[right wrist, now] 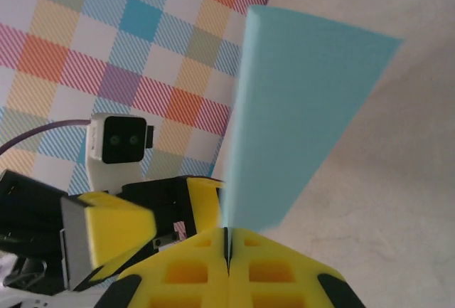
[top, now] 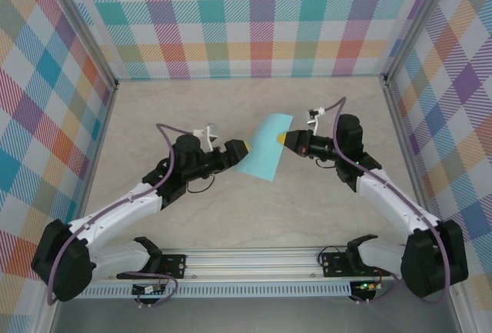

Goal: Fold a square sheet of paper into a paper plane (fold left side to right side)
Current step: Place a square sheet of paper at the center of the table.

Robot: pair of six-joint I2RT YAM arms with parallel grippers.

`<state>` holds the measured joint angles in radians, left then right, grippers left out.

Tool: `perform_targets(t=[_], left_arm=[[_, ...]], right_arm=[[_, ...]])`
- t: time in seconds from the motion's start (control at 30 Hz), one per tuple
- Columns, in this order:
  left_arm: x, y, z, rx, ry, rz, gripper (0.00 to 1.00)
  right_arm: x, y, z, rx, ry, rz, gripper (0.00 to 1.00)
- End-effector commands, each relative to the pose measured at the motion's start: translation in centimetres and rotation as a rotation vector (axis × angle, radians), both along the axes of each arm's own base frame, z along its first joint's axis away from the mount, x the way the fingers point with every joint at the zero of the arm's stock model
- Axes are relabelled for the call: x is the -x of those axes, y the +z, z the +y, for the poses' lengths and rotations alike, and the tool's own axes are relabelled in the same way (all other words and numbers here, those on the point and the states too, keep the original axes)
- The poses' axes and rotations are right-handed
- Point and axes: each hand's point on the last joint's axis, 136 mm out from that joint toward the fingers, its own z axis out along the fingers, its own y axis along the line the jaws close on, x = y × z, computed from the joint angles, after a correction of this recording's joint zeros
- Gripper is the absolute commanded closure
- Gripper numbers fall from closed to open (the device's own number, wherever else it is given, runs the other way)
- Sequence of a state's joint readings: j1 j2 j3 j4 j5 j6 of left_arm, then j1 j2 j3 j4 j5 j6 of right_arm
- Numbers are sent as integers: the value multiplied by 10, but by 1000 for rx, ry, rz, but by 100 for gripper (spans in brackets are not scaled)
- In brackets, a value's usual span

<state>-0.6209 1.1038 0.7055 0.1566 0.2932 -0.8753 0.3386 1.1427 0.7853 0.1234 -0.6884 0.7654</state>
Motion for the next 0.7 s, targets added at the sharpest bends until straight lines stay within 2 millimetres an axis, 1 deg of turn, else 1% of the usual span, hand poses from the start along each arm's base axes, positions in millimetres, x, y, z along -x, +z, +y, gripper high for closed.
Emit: perform_targets(t=[0.0,0.03,0.07,0.1,0.13,0.17,0.2,0.27,0.33,0.37,0.4,0.5,0.57,0.67], left_arm=[[-13,24,47,-63,109,-93,4],[-14,28,55,-57,123,-110,2],[-15,35,62,-50,130,-137,0],[-16,42,69,-43,135,-164,0],[-16,47,72,-37,131,-189,0],[-16,56,74,-27,120,-226,0],[-16,63,75,-13,105,-263,0],[-11,82,69,32,38,-358,0],[-2,103,59,78,-46,-459,0],[4,113,54,98,-87,-501,0],[9,122,51,115,-122,-539,0],[23,141,45,135,-194,-638,0],[33,149,40,138,-241,-683,0],[46,158,29,137,-312,-726,0]], right_arm=[[22,10,-19,312,75,-174,100],[26,16,-22,364,99,-203,100],[30,25,-24,406,129,-227,100],[33,36,-25,444,168,-266,100],[38,43,-25,465,198,-284,100],[45,57,-24,488,243,-322,100],[48,65,-22,503,273,-357,100],[61,89,-15,529,350,-456,100],[71,108,-8,533,401,-528,100],[77,120,-4,522,427,-567,100],[82,128,-1,510,445,-592,100],[100,156,8,440,501,-686,100],[113,170,13,384,534,-744,100],[126,184,15,328,548,-807,100]])
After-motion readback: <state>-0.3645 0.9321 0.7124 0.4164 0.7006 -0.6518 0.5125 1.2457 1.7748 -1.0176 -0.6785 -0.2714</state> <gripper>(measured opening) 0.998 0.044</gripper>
